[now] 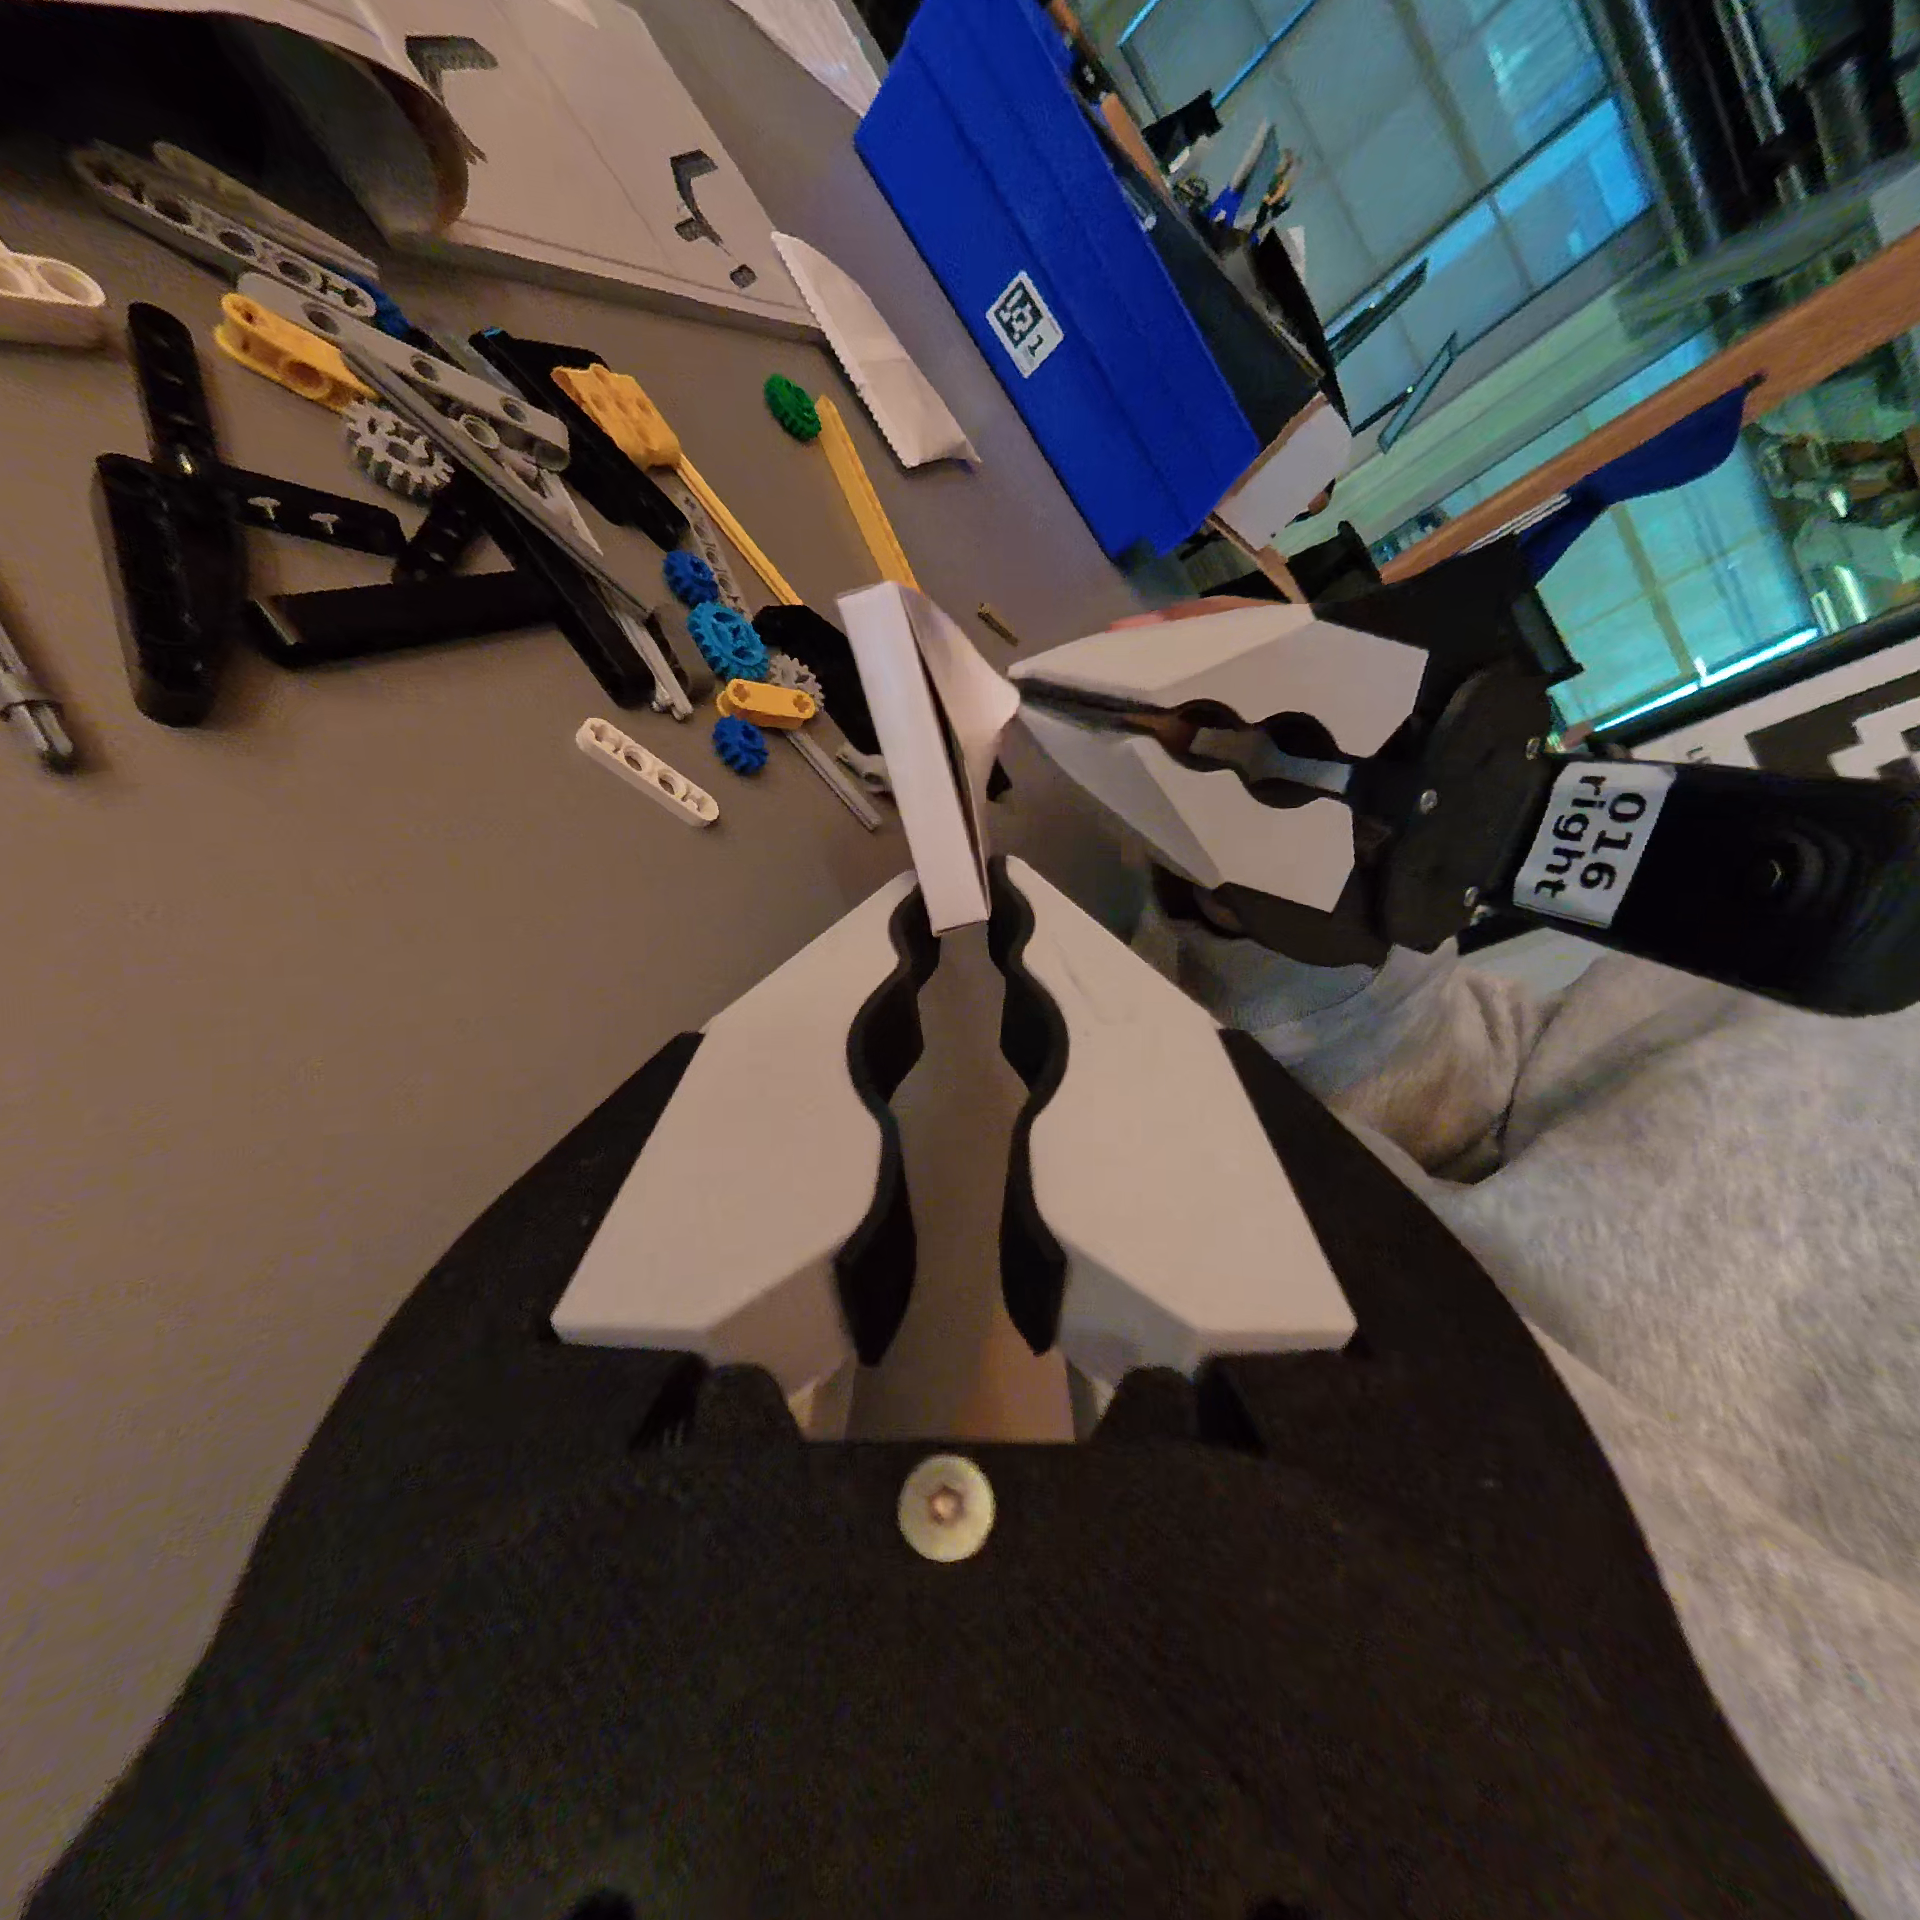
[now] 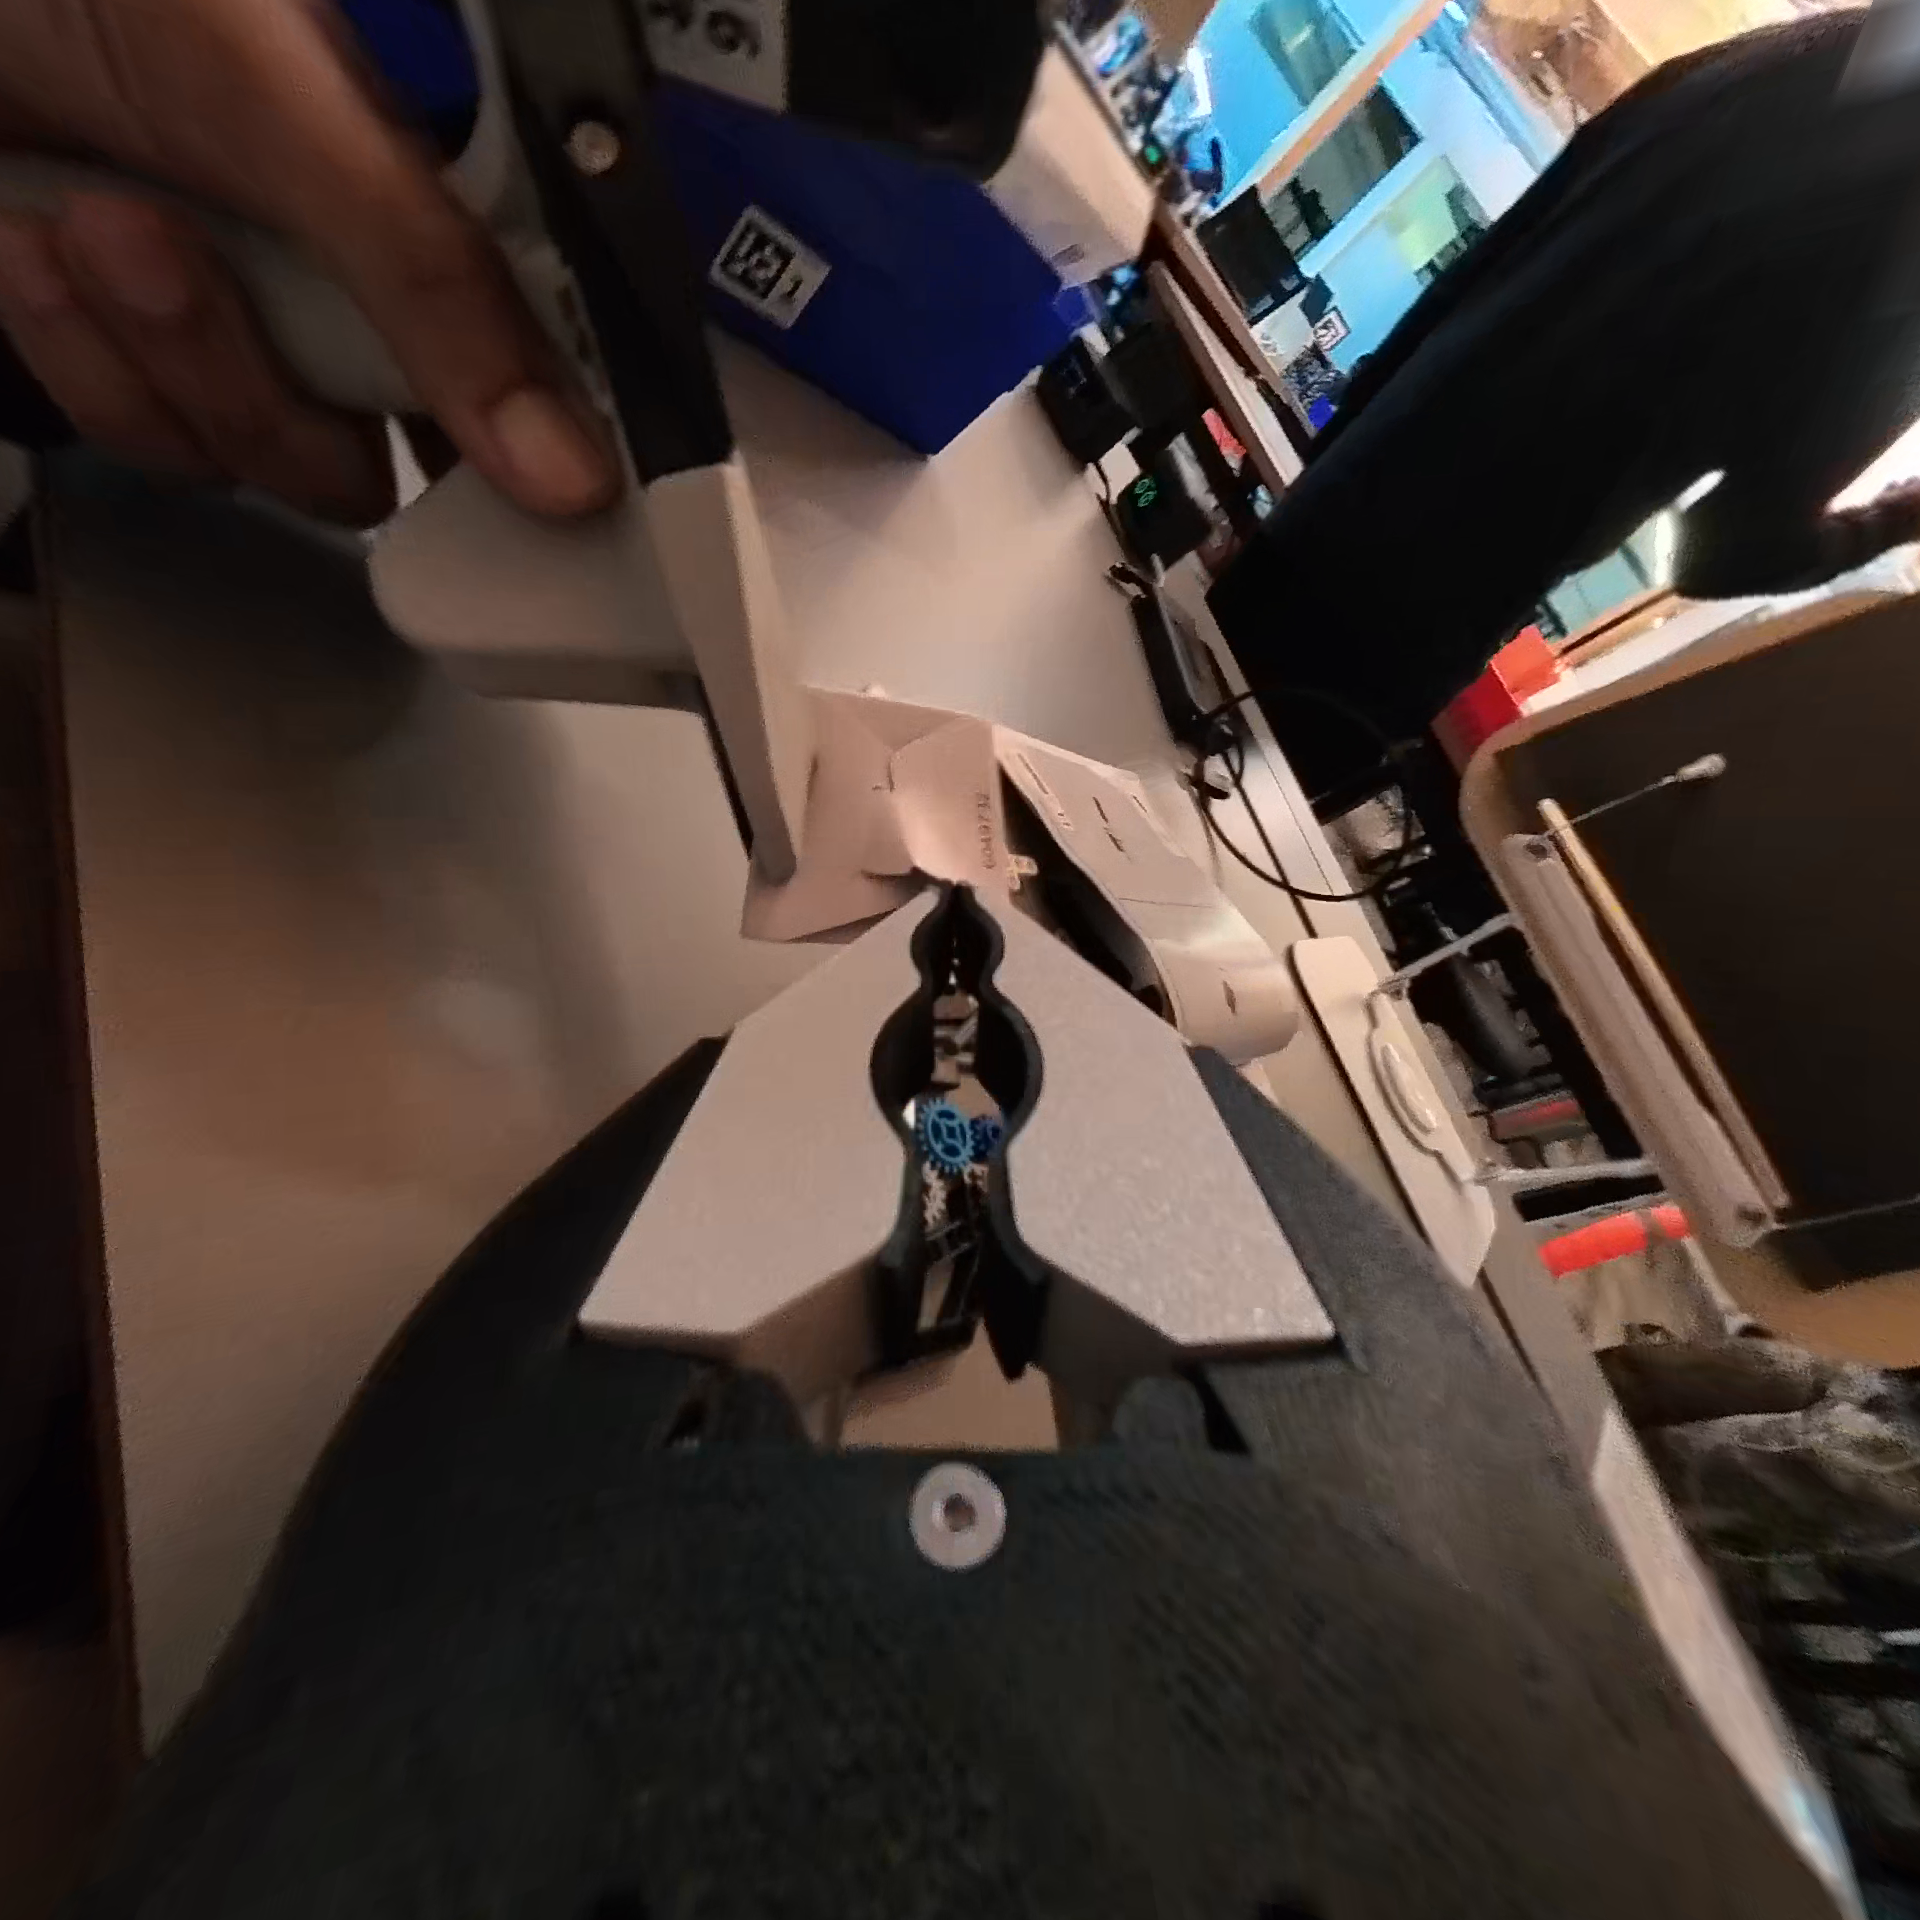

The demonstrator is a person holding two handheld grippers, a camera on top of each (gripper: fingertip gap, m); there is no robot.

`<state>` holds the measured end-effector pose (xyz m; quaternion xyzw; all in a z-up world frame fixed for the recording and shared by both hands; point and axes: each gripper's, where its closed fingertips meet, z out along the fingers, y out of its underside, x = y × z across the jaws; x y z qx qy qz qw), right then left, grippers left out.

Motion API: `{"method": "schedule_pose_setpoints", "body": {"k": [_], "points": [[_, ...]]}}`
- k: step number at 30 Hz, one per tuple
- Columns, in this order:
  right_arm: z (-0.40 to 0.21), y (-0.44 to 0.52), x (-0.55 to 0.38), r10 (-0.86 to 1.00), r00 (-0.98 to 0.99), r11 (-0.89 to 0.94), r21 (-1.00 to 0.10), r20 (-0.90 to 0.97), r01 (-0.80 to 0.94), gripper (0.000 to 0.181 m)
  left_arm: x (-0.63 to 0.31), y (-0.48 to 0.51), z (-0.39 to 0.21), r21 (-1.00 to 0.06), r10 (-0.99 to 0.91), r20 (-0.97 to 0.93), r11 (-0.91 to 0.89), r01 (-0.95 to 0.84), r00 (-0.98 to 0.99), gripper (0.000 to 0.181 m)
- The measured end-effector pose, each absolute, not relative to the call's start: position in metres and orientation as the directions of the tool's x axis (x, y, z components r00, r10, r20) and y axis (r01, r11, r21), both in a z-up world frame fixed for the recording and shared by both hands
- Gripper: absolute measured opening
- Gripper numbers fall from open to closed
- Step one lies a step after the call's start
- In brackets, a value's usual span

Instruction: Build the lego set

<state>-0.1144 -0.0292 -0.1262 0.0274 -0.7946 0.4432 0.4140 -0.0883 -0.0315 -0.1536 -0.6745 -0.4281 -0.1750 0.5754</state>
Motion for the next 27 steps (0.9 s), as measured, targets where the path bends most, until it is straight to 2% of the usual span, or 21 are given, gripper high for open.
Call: {"method": "schedule_pose_setpoints", "body": {"k": [2,4,8,13,14,16,19,21,24,27], "points": [[-0.111,-0.022,-0.125,0.427,-0.641,0.561,-0.743,0.637,-0.365,0.000,-0.084,-0.030,-0.169,-0.620,0.422,0.697,-0.052,0.783,0.580,0.006],[-0.102,-0.018,-0.128,0.453,-0.686,0.509,-0.797,0.569,-0.325,0.000,-0.083,-0.022,-0.153,-0.595,0.321,0.767,0.035,0.803,0.555,0.006],[-0.098,-0.013,-0.124,0.444,-0.690,0.499,-0.797,0.572,-0.340,0.000,-0.088,-0.030,-0.140,-0.577,0.268,0.801,0.112,0.809,0.535,0.006],[-0.100,-0.017,-0.121,0.426,-0.700,0.485,-0.798,0.573,-0.358,0.000,-0.088,-0.029,-0.143,-0.554,0.257,0.818,0.116,0.824,0.514,0.006],[-0.101,-0.019,-0.118,0.403,-0.703,0.487,-0.788,0.586,-0.378,0.004,-0.088,-0.029,-0.143,-0.551,0.257,0.820,0.114,0.827,0.511,0.006],[-0.110,-0.022,-0.116,0.359,-0.712,0.514,-0.765,0.603,-0.388,0.025,-0.088,-0.029,-0.146,-0.538,0.253,0.828,0.109,0.836,0.500,0.006],[-0.120,-0.025,-0.116,0.342,-0.751,0.528,-0.776,0.565,-0.344,0.033,-0.082,-0.027,-0.150,-0.520,0.236,0.838,0.073,0.851,0.492,0.006],[-0.125,-0.026,-0.118,0.356,-0.790,0.512,-0.811,0.500,-0.282,0.030,-0.077,-0.023,-0.153,-0.515,0.231,0.838,0.033,0.857,0.495,0.006],[-0.130,-0.022,-0.125,0.401,-0.838,0.488,-0.860,0.370,-0.146,0.003,-0.071,-0.021,-0.154,-0.515,0.228,0.834,-0.003,0.857,0.502,0.006],[-0.139,-0.026,-0.124,0.433,-0.891,0.422,-0.904,0.138,0.065,0.000,-0.074,-0.025,-0.159,-0.527,0.272,0.816,-0.014,0.850,0.511,0.006]]}}
